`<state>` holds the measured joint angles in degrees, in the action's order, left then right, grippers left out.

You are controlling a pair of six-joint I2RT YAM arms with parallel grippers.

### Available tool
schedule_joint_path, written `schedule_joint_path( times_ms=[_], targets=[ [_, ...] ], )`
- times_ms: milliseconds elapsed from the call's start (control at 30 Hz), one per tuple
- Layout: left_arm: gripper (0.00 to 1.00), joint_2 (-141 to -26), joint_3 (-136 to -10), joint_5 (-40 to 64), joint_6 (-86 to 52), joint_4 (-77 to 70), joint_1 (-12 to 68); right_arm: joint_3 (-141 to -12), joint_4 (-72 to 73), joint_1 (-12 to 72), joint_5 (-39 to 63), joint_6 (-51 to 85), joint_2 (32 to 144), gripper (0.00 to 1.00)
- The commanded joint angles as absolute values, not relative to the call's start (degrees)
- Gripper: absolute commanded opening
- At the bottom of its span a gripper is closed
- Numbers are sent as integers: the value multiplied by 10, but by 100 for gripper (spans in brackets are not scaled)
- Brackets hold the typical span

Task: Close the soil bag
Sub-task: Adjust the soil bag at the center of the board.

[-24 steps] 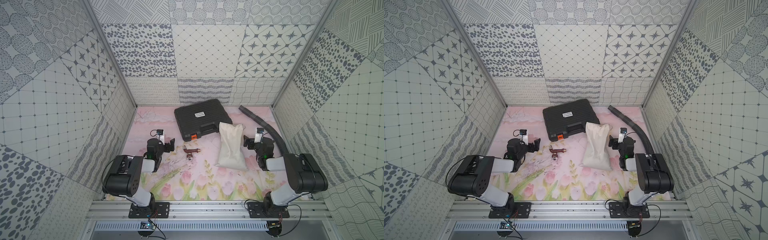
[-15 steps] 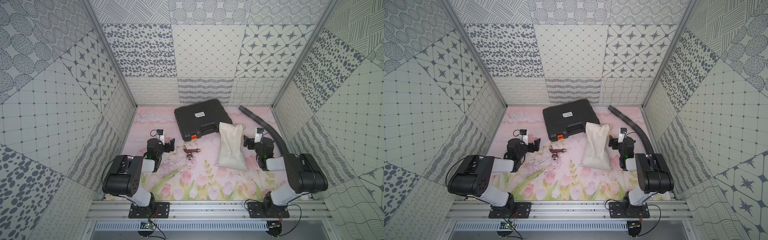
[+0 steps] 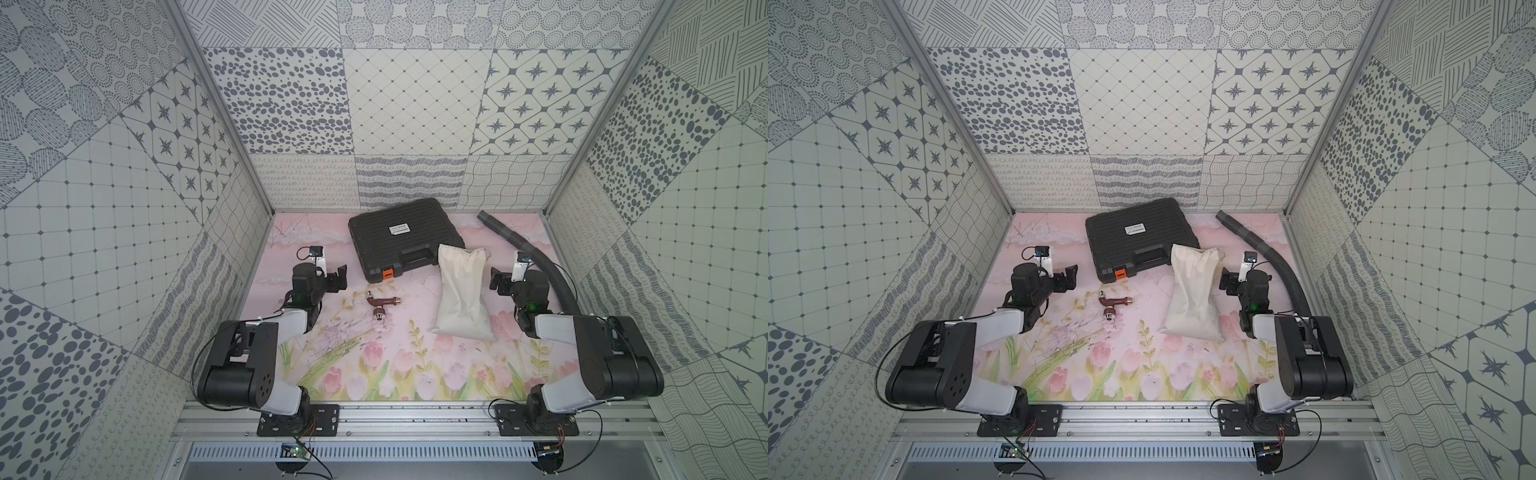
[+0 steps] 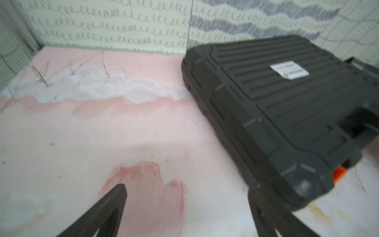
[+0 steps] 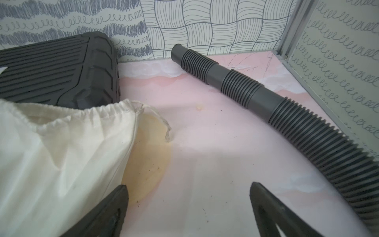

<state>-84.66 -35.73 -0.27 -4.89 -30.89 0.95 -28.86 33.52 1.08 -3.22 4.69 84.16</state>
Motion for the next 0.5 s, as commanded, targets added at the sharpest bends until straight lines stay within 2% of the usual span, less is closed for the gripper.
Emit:
schedule_joint_path(
  times_ms=[0,100,200,333,467],
  targets=[
    [97,-821,-450,-74,-111,29,7,-357,159,21,-85,93,797,97],
    [97,-795,-446,-79,-158,63,7,-414,1,25,-89,157,763,97],
    [97,-792,-493,-76,-224,150,7,-463,-140,34,-78,210,741,97],
    [97,-816,-586,-3,-255,248,9,-502,-242,70,-50,231,696,97],
    [97,-830,-654,95,-251,297,21,-572,-341,97,26,210,701,97]
  ],
)
